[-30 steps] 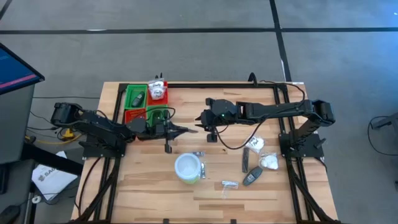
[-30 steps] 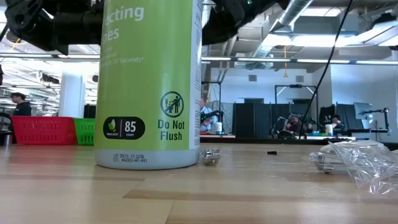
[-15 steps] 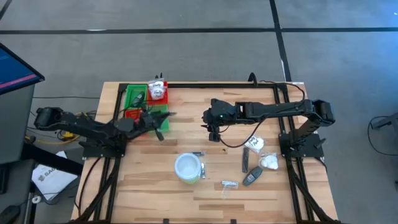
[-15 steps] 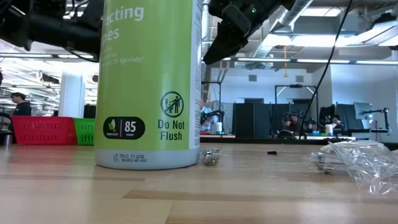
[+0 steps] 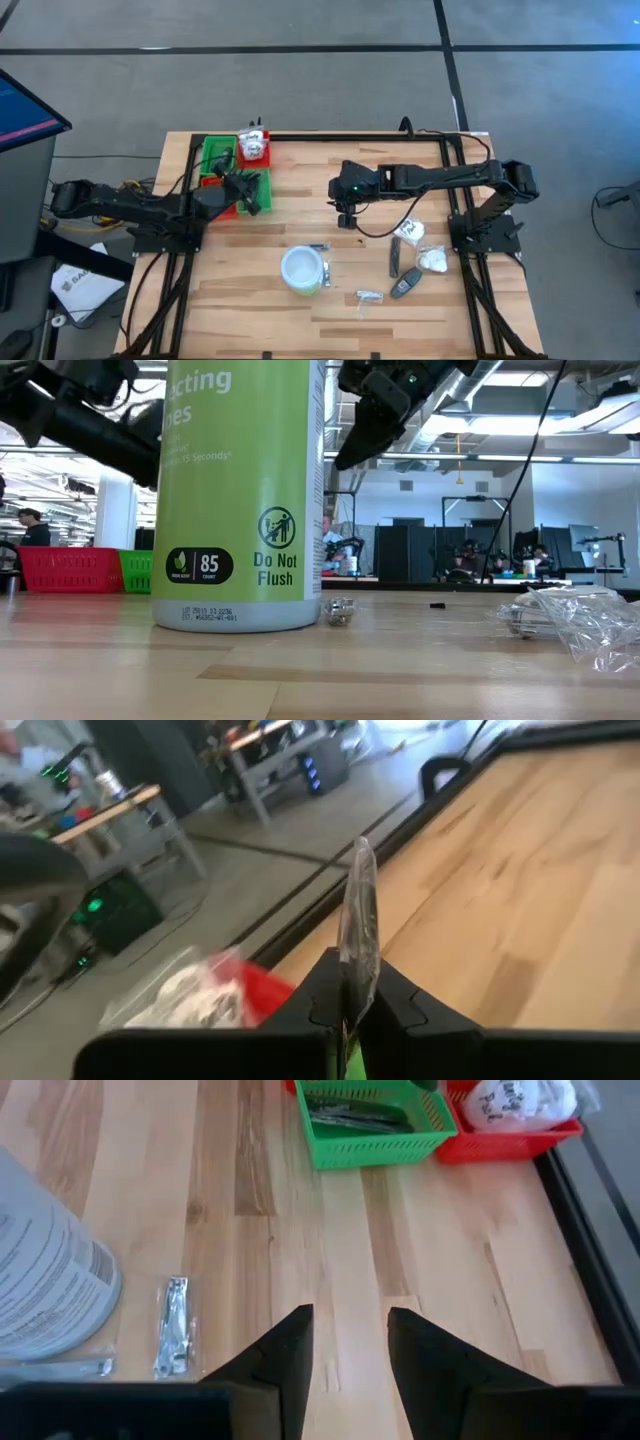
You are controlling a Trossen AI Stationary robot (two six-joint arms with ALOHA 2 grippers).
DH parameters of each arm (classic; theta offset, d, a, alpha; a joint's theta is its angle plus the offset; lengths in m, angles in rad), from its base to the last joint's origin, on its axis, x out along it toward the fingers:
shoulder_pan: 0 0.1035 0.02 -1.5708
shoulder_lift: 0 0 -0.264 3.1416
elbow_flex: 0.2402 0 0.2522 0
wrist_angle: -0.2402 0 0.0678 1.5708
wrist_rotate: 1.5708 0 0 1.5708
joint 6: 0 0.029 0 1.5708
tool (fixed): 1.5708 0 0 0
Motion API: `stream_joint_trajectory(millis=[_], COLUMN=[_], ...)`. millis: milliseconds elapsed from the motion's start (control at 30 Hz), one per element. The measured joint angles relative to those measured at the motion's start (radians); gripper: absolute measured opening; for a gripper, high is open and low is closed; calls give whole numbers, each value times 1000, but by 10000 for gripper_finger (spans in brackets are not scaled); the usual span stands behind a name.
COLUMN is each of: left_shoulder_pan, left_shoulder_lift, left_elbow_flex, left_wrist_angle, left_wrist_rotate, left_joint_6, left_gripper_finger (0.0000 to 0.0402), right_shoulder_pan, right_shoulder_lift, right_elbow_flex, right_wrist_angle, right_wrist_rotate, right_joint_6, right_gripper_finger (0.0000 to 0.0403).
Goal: Pick & Place Travel size toiletries
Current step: Put the black comb into the bottom green bin
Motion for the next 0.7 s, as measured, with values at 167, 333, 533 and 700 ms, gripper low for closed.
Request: stream_joint_trajectory(millis=[167, 333, 533, 700], left_shoulder_pan=[56, 95, 110, 110], left_shoulder_lift=[6, 19, 19, 19], left_elbow_flex=[0, 1, 1, 1], left_wrist_angle=[-40, -97, -140, -141], left_wrist_rotate=[84, 107, 107, 142], left_joint_6=[-7, -4, -6, -7], left_gripper_finger=[3, 4, 6, 19], right_shoulder_pan=[0, 5, 18, 27], right_shoulder_lift=[0, 2, 4, 4], right_elbow_flex=[0, -8, -49, -82], right_wrist_angle=[-26, -46, -60, -70], right_wrist_rotate=[0, 0, 0, 0], right_joint_6=[19, 44, 95, 171], right_gripper_finger=[121, 122, 120, 120])
